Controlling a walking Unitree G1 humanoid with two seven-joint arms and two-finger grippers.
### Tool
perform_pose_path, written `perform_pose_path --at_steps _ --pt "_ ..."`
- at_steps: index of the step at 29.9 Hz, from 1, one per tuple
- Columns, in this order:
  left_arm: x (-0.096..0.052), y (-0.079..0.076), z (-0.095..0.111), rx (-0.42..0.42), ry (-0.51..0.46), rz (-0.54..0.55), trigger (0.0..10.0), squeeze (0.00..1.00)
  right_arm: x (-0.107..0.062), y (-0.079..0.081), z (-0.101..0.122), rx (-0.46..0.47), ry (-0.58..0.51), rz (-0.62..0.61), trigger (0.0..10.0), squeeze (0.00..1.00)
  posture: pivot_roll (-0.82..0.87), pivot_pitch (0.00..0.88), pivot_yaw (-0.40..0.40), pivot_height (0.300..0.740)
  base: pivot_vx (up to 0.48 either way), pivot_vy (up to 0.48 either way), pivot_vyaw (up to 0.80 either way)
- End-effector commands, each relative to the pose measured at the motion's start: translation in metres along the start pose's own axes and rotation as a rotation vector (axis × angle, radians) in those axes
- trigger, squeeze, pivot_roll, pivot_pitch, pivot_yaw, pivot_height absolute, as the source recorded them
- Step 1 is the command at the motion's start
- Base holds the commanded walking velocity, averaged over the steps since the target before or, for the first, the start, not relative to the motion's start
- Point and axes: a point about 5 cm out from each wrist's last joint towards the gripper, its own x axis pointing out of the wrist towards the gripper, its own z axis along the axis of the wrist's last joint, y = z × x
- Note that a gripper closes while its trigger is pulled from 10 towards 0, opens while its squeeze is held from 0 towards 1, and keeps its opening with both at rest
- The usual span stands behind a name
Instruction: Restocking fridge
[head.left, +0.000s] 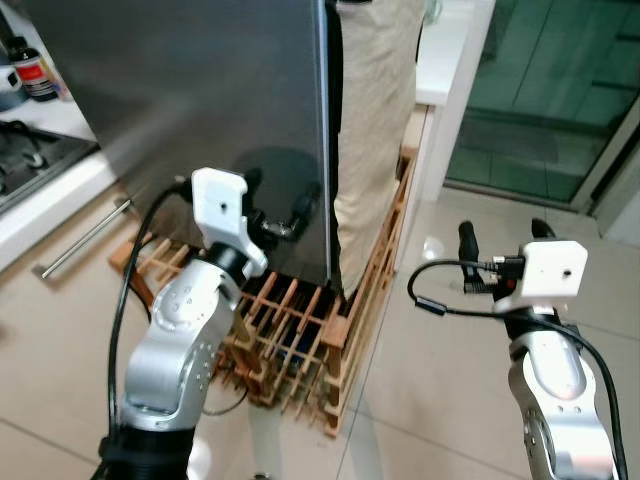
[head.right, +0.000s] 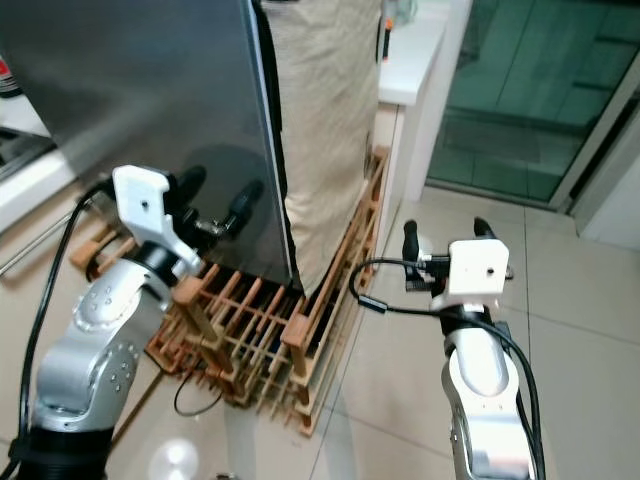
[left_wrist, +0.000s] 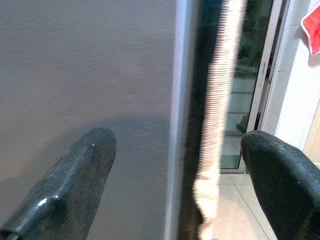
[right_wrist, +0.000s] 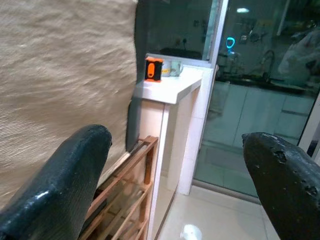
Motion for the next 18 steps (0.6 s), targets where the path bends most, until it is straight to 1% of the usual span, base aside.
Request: perform_pose_path --at_steps 1,2,4,5,6,9,12,13,14,18 --pt "0.004 -0.001 0.001 -0.009 0.001 0.0 10.0 0.0 0.001 -0.002 -0.003 -0.007 0.01 -0.008 10.0 0.0 -0.2 0.0 0.06 0.74 0.0 -0.428 0.0" --pt "0.005 0.0 0.001 -0.013 -0.001 0.009 10.0 0.0 0.001 -0.002 -0.003 -0.006 0.011 -0.006 10.0 0.0 -0.2 0.0 0.06 0.74 0.0 -0.424 0.0" --pt "0.008 0.002 0.001 -0.002 0.003 0.021 10.0 0.0 0.001 -0.001 -0.003 -0.006 0.012 -0.002 10.0 0.0 -0.2 0.0 0.06 0.74 0.281 -0.386 0.0" --pt "0.012 0.005 0.001 0.013 0.007 0.049 10.0 0.0 0.002 0.0 -0.004 -0.005 0.013 0.0 10.0 0.0 -0.2 0.0 0.06 0.74 0.0 0.0 0.0" --pt "0.012 0.005 0.001 0.013 0.007 0.049 10.0 0.0 0.002 0.0 -0.004 -0.005 0.013 0.0 10.0 0.0 -0.2 0.0 0.06 0.74 0.0 0.0 0.0" --pt "0.02 0.008 0.001 0.032 0.023 0.081 10.0 0.0 0.002 0.001 -0.004 -0.003 0.015 0.003 10.0 0.0 -0.2 0.0 0.062 0.74 0.0 0.0 0.0" --pt "0.025 0.012 -0.002 0.028 0.041 0.105 10.0 0.0 0.002 0.002 -0.005 -0.004 0.016 0.003 10.0 0.0 -0.21 0.0 0.064 0.74 0.0 0.0 0.0" --pt "0.028 0.017 -0.005 0.023 0.058 0.142 10.0 0.0 0.002 0.002 -0.005 -0.005 0.017 0.002 10.0 0.0 -0.21 0.0 0.067 0.74 0.0 0.0 0.0" --pt "0.029 0.019 -0.006 0.026 0.063 0.153 10.0 0.0 0.002 0.001 -0.005 -0.005 0.017 0.002 10.0 0.0 -0.21 0.0 0.067 0.74 0.0 0.0 0.0" --pt "0.033 0.023 -0.006 0.014 0.067 0.179 10.0 0.0 0.001 0.001 -0.006 -0.006 0.018 -0.001 10.0 0.0 -0.22 0.0 0.072 0.74 0.0 0.0 0.0"
